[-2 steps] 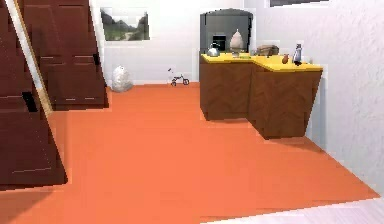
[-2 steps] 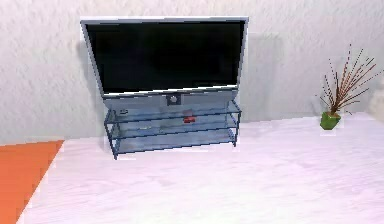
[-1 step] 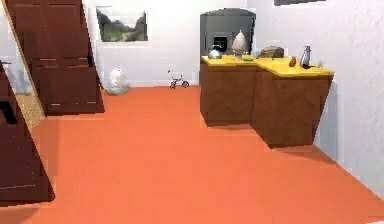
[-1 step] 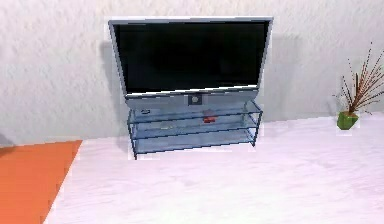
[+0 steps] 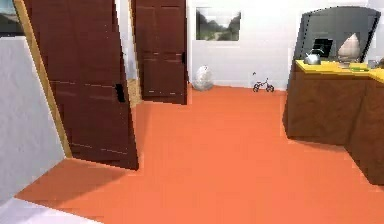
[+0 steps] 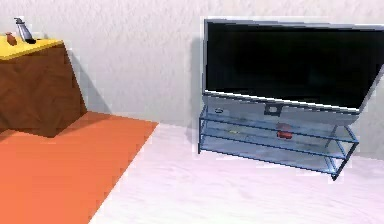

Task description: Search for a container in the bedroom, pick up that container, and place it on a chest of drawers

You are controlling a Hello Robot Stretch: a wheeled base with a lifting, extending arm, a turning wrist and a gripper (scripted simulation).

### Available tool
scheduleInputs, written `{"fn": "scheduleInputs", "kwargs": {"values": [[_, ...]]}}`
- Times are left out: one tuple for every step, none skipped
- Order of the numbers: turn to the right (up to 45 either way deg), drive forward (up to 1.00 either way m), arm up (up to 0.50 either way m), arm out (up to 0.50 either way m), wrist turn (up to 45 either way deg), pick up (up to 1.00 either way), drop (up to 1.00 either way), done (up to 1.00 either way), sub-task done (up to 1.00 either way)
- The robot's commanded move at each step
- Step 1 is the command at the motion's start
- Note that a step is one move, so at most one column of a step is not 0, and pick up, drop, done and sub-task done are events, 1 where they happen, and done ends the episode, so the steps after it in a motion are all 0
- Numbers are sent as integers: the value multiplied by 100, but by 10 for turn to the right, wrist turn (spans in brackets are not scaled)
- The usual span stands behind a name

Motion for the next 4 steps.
{"fn": "scheduleInputs", "kwargs": {"values": [[0, 100, 0, 0, 0, 0, 0, 0, 0], [-30, 0, 0, 0, 0, 0, 0, 0, 0], [60, 0, 0, 0, 0, 0, 0, 0, 0], [0, 75, 0, 0, 0, 0, 0, 0, 0]]}}
